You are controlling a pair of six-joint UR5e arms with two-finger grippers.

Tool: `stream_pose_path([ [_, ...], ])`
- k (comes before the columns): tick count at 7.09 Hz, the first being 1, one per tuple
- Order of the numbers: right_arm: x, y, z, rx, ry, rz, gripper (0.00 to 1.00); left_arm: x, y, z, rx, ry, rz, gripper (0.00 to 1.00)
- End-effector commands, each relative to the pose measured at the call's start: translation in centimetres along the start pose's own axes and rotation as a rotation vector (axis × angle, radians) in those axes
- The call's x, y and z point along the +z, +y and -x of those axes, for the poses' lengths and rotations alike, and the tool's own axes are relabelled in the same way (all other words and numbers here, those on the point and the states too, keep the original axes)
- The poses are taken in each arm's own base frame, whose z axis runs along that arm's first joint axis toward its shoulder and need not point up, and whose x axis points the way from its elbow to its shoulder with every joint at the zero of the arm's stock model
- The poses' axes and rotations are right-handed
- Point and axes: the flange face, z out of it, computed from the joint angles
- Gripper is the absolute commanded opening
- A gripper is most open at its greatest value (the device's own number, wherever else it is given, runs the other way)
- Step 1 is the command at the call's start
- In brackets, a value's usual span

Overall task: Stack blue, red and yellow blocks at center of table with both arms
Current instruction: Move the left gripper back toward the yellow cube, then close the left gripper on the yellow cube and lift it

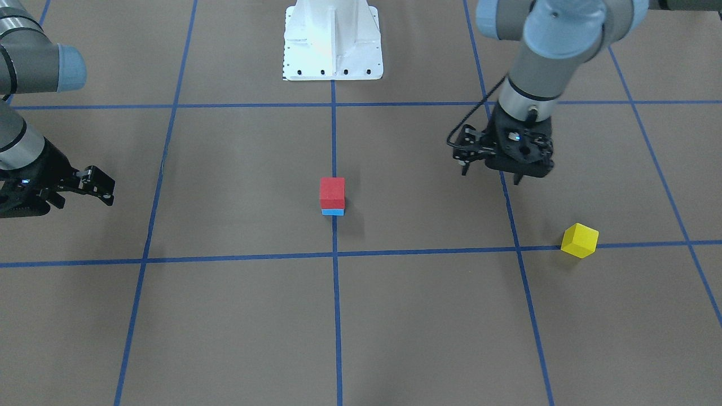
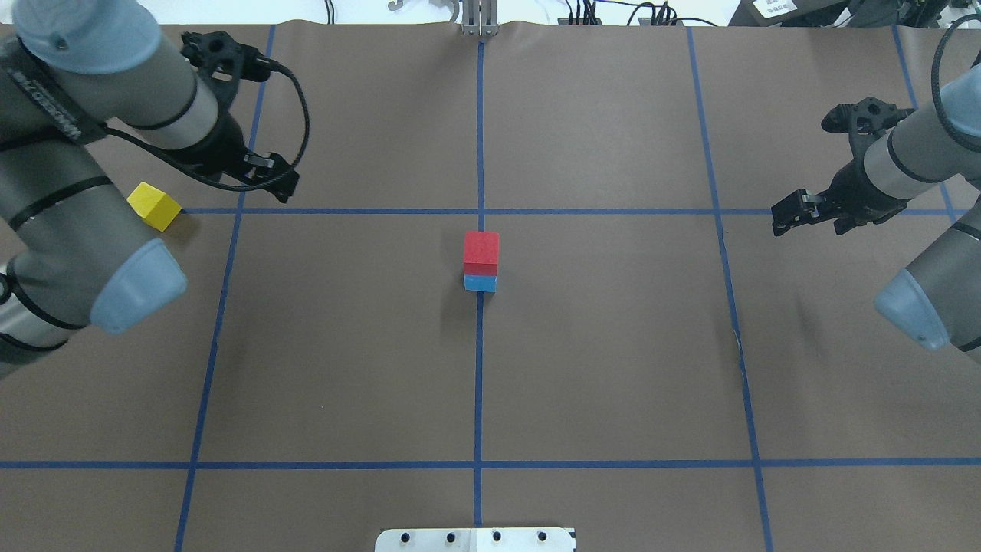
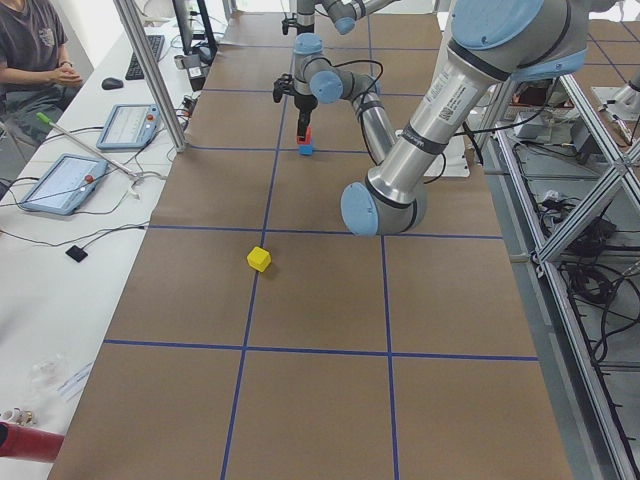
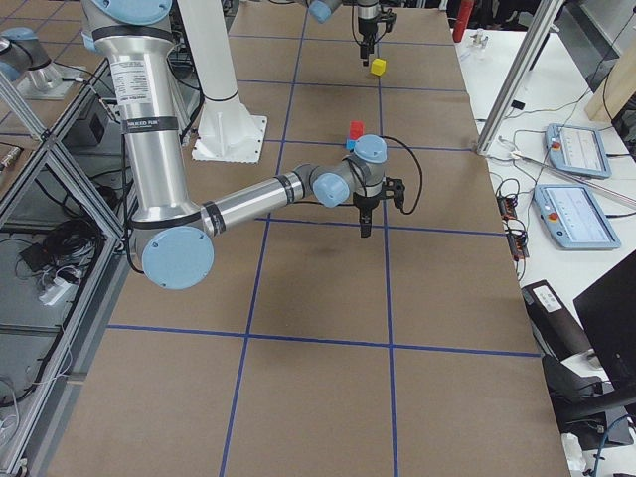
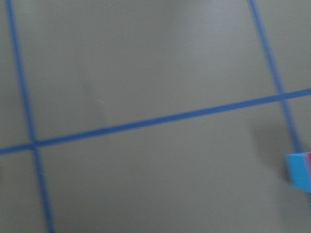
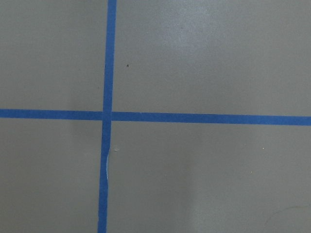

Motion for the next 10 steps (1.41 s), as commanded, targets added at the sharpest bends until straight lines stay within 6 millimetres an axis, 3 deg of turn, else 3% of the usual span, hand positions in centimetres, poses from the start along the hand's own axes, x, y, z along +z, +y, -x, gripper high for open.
stream_pose_path([
  [1, 0.1, 0.0, 0.0, -0.002, 0.001, 0.001, 1.00, 7.8, -0.7, 14.9, 0.178, 0.010, 0.019, 0.99],
  [2, 0.0, 0.0, 0.1, -0.005, 0.001, -0.001, 1.00, 11.3, -0.8, 19.1, 0.228, 0.005, 0.009, 0.99],
  [3, 0.1, 0.0, 0.1, -0.005, 0.001, 0.002, 1.00, 12.8, -0.4, 20.6, 0.285, 0.008, 0.031, 1.00],
  [5, 0.1, 0.0, 0.2, -0.001, 0.000, 0.001, 1.00, 13.5, 0.9, 21.2, 0.276, 0.037, 0.054, 1.00],
  [10, 0.2, 0.1, 0.3, 0.001, 0.000, 0.003, 1.00, 15.3, 1.1, 21.3, 0.201, 0.034, 0.090, 1.00],
])
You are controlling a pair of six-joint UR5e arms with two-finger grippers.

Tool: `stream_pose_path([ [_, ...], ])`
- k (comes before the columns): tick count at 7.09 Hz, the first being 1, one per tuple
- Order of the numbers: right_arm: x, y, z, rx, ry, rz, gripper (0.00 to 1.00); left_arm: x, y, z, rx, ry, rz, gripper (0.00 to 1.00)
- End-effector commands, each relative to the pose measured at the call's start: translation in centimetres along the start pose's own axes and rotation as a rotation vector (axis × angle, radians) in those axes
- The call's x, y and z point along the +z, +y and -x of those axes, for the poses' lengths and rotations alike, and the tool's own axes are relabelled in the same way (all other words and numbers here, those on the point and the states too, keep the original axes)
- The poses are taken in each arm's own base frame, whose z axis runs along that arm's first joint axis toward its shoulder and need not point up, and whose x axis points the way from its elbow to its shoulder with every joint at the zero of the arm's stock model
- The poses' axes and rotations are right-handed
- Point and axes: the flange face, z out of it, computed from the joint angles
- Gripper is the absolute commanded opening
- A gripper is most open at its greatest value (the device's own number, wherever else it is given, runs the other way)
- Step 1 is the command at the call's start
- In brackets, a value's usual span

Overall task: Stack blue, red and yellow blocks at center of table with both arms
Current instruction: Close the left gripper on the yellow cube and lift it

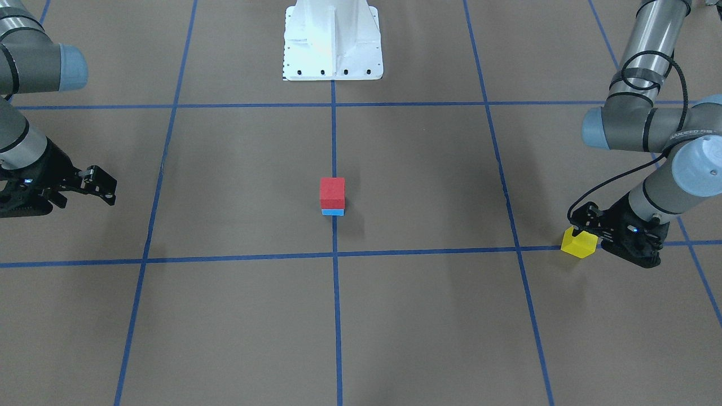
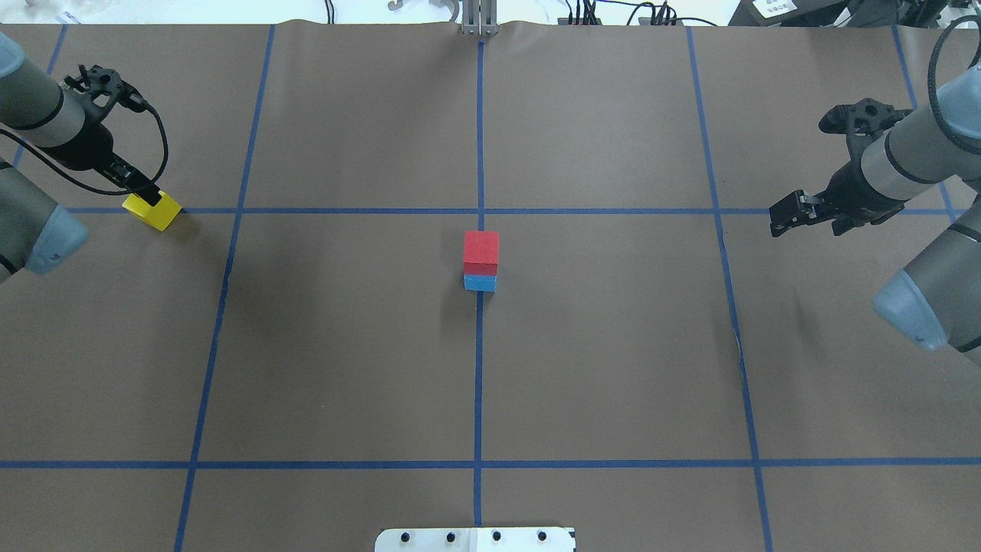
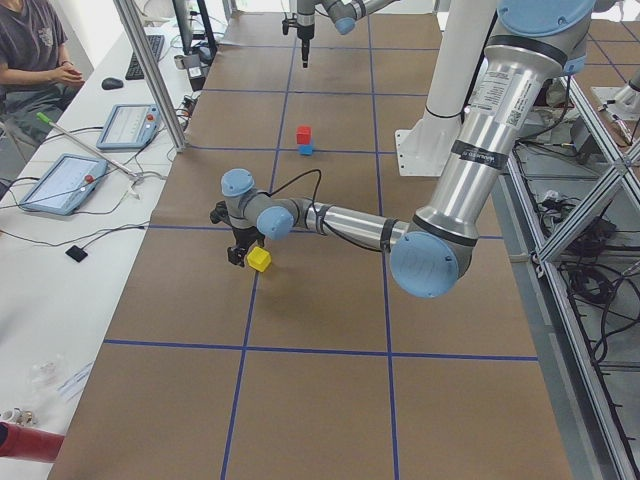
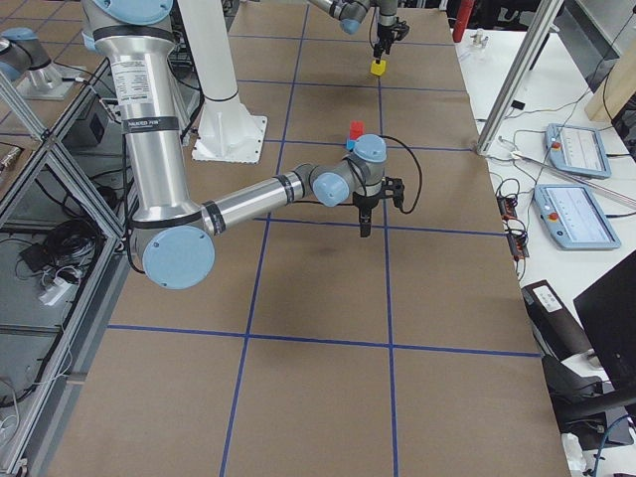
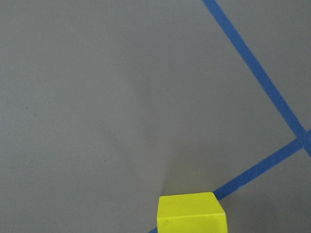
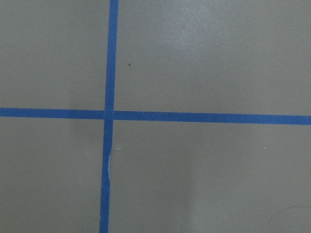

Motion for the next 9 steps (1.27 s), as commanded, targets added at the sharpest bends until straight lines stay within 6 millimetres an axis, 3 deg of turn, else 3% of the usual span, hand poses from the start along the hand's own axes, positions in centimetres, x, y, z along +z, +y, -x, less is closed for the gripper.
stream_pose_path([
  [1, 0.0, 0.0, 0.1, 0.000, -0.001, 0.000, 1.00, 0.1, -0.2, -0.2, -0.033, 0.003, 0.002, 1.00],
  [3, 0.0, 0.0, 0.0, 0.001, 0.000, 0.001, 1.00, 0.2, -0.2, -0.5, -0.043, 0.005, 0.002, 1.00],
  [6, -0.1, 0.0, 0.1, -0.001, -0.001, -0.002, 1.00, 2.7, 0.2, -3.4, -0.017, 0.025, 0.040, 1.00],
  [7, -0.1, 0.0, 0.1, 0.000, -0.002, -0.003, 1.00, 3.1, 0.5, -3.2, -0.014, 0.024, 0.047, 0.98],
  [8, -0.3, 0.1, 0.3, -0.003, -0.005, -0.004, 1.00, 3.1, 0.6, -3.1, -0.014, 0.022, 0.048, 0.77],
  [9, -0.4, 0.1, 0.3, -0.004, -0.006, -0.005, 1.00, 3.2, 0.8, -3.0, -0.017, 0.021, 0.052, 0.21],
])
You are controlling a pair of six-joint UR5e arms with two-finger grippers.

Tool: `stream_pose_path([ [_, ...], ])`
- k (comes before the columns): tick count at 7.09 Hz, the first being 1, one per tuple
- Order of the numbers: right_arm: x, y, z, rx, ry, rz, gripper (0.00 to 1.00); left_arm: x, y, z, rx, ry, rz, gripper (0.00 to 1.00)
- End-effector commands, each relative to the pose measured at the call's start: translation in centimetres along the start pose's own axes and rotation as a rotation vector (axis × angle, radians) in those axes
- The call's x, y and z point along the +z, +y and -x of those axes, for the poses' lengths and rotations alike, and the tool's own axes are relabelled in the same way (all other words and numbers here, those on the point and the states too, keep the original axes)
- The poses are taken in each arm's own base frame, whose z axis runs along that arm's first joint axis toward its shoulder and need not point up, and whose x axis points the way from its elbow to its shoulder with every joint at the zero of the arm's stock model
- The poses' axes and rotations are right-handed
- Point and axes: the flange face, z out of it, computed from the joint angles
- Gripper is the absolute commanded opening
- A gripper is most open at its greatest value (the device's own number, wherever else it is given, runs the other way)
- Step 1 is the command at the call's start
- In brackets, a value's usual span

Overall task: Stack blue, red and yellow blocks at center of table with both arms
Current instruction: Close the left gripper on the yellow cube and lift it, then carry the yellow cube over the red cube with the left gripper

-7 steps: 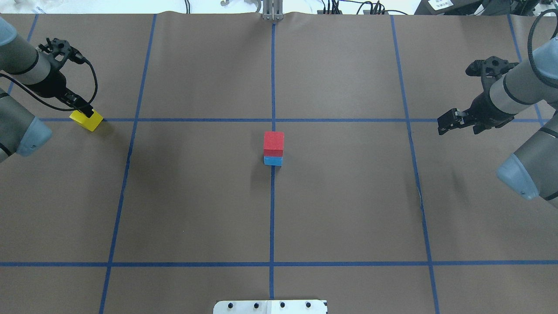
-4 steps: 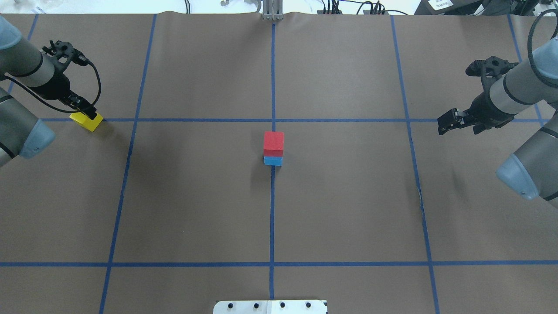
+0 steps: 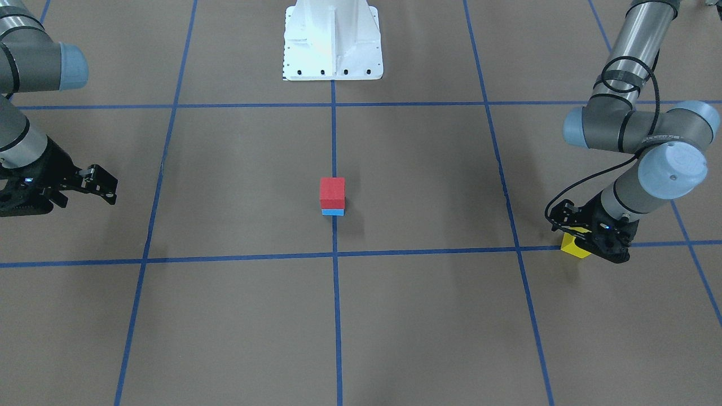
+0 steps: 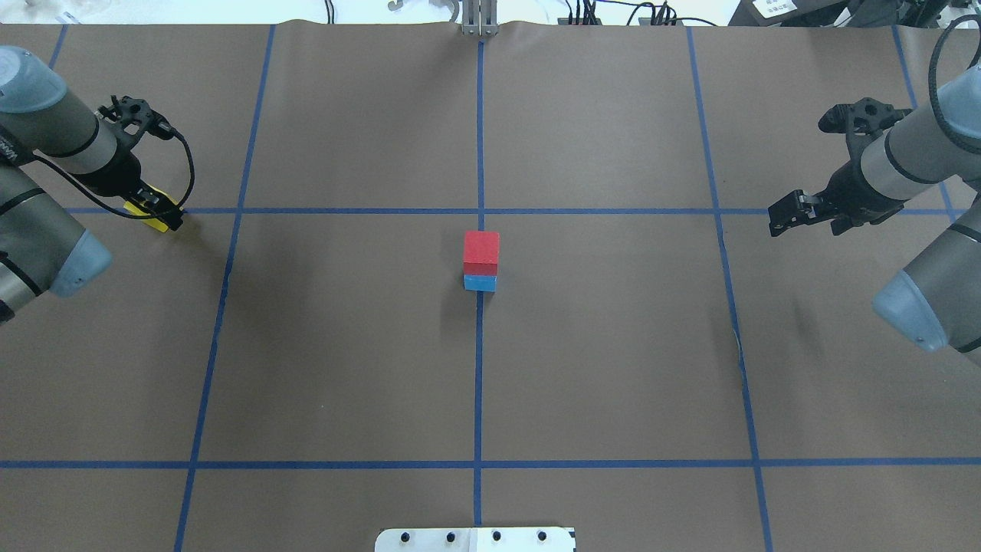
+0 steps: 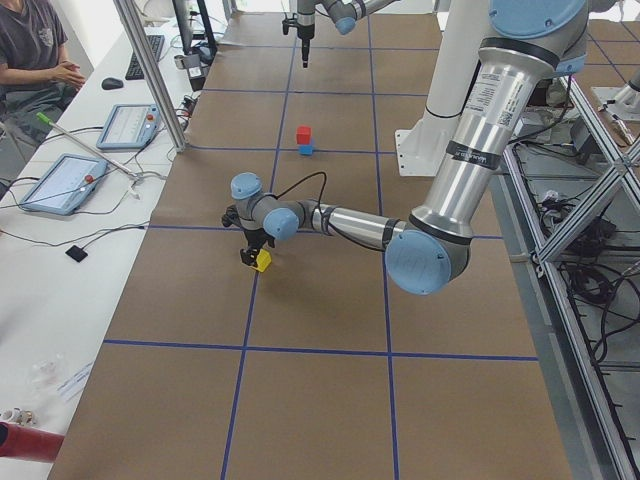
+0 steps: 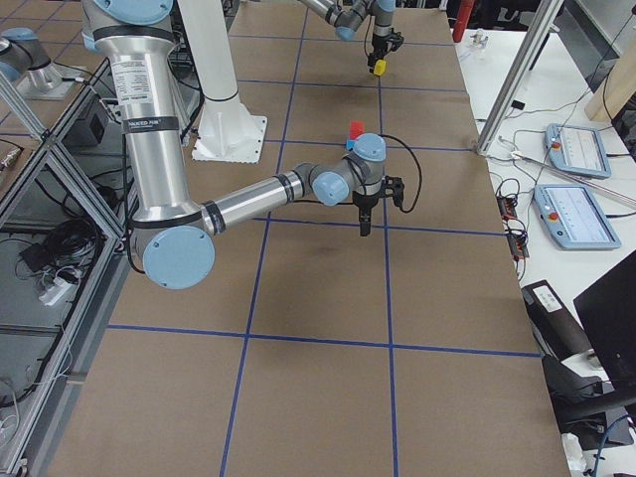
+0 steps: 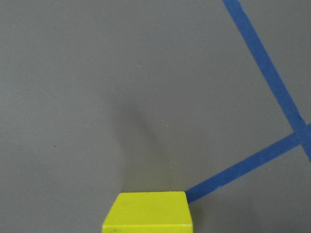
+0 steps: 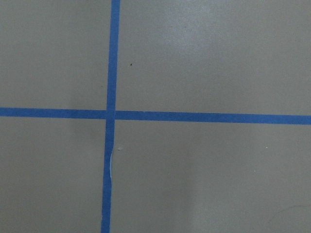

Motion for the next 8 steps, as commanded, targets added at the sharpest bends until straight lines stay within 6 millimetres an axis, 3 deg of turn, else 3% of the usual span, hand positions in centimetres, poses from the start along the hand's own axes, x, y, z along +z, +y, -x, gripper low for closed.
stream_pose_path([
  [1, -0.1, 0.0, 0.1, -0.001, -0.002, -0.001, 1.00, -0.5, -0.2, -0.5, -0.006, 0.005, -0.003, 0.00],
  [2, -0.3, 0.0, 0.3, -0.005, -0.006, -0.005, 1.00, -3.0, -1.8, -3.5, -0.065, 0.103, -0.027, 0.00],
  [4, -0.4, 0.0, 0.2, -0.016, -0.006, -0.006, 1.00, -10.3, -6.4, -11.0, -0.267, 0.244, -0.099, 0.00],
  [6, -0.6, -0.3, -0.7, -0.006, 0.001, -0.012, 1.00, -11.0, -9.3, -22.4, -0.374, 0.282, -0.113, 0.00],
  [7, -1.2, -0.7, -2.0, 0.005, 0.005, -0.021, 1.00, -11.6, -10.9, -28.5, -0.430, 0.271, -0.119, 0.00],
  [8, -1.7, -1.0, -3.5, -0.013, 0.014, -0.027, 1.00, -13.2, -12.8, -33.2, -0.450, 0.236, -0.102, 0.00],
])
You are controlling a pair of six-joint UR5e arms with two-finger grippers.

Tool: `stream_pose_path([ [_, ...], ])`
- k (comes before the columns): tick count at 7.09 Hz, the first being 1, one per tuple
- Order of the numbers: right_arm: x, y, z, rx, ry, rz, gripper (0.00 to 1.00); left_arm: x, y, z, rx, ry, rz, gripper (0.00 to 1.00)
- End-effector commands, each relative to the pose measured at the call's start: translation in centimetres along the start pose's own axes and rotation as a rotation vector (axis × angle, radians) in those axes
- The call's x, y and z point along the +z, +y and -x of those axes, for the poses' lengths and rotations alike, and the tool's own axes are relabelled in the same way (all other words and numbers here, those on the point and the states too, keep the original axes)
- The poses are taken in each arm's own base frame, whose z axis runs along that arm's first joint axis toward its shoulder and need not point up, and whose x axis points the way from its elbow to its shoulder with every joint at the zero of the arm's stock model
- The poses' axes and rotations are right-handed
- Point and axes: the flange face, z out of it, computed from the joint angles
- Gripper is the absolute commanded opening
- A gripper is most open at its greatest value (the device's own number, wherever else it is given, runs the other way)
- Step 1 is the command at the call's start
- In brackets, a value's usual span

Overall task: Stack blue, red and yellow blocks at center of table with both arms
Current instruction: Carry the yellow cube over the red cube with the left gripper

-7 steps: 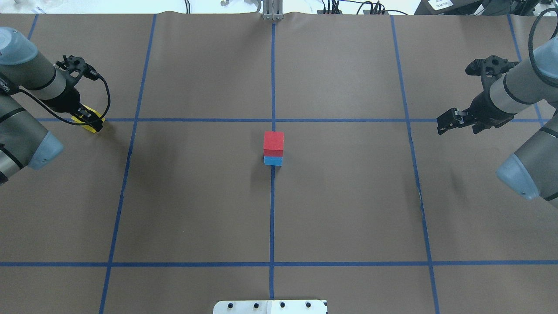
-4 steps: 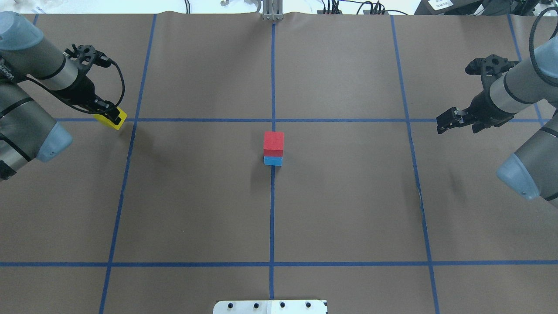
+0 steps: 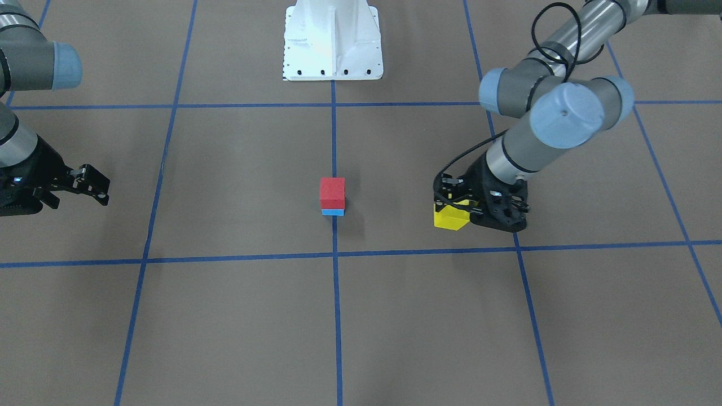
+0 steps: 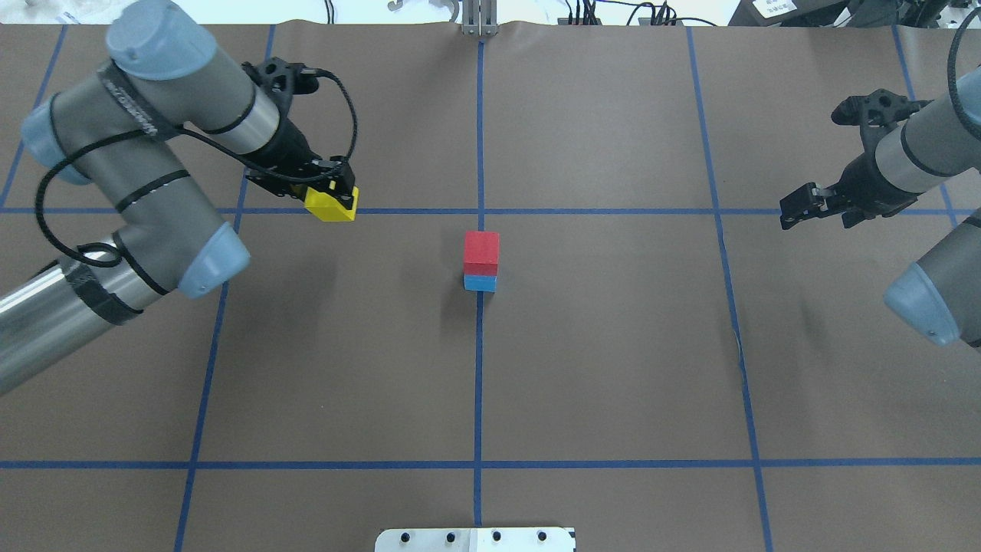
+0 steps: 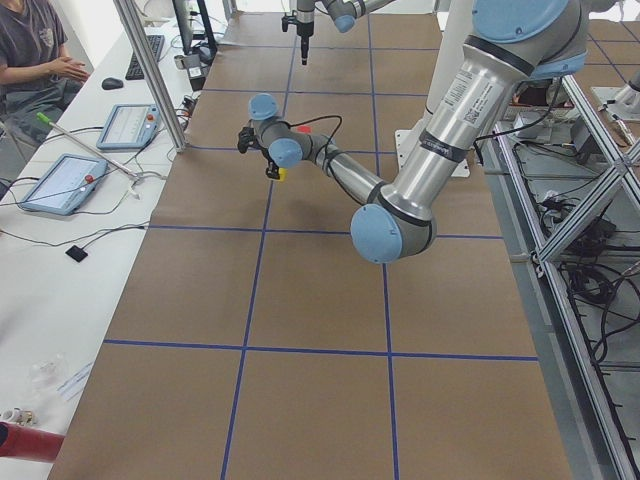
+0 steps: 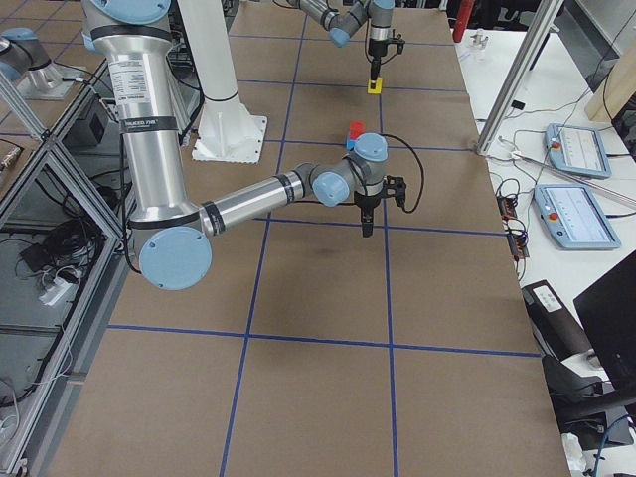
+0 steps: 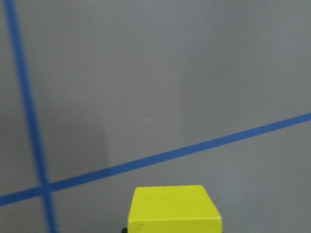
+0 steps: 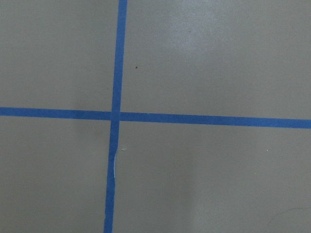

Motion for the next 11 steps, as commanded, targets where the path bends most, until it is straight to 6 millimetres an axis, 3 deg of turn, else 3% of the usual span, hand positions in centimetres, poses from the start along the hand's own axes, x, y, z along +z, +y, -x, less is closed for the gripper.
stream_pose_path([
  [1, -0.6, -0.1, -3.3, -0.019, 0.020, -0.007, 1.00, 1.3, 2.4, -13.3, -0.024, -0.100, -0.019, 0.00],
  [2, -0.6, -0.1, -4.0, -0.027, 0.026, -0.006, 1.00, 1.5, 3.6, -17.2, -0.010, -0.138, -0.023, 0.00],
  [4, -0.1, 0.0, -4.4, -0.025, 0.034, 0.001, 1.00, 0.1, 3.5, -19.4, -0.012, -0.133, -0.025, 0.00],
  [8, 0.1, 0.0, -4.6, -0.022, 0.038, 0.005, 1.00, 3.3, 5.5, -21.0, -0.009, -0.179, 0.007, 0.00],
  [11, 0.2, 0.0, -4.5, -0.022, 0.038, 0.006, 1.00, 3.8, 5.0, -21.9, -0.037, -0.186, 0.004, 0.00],
])
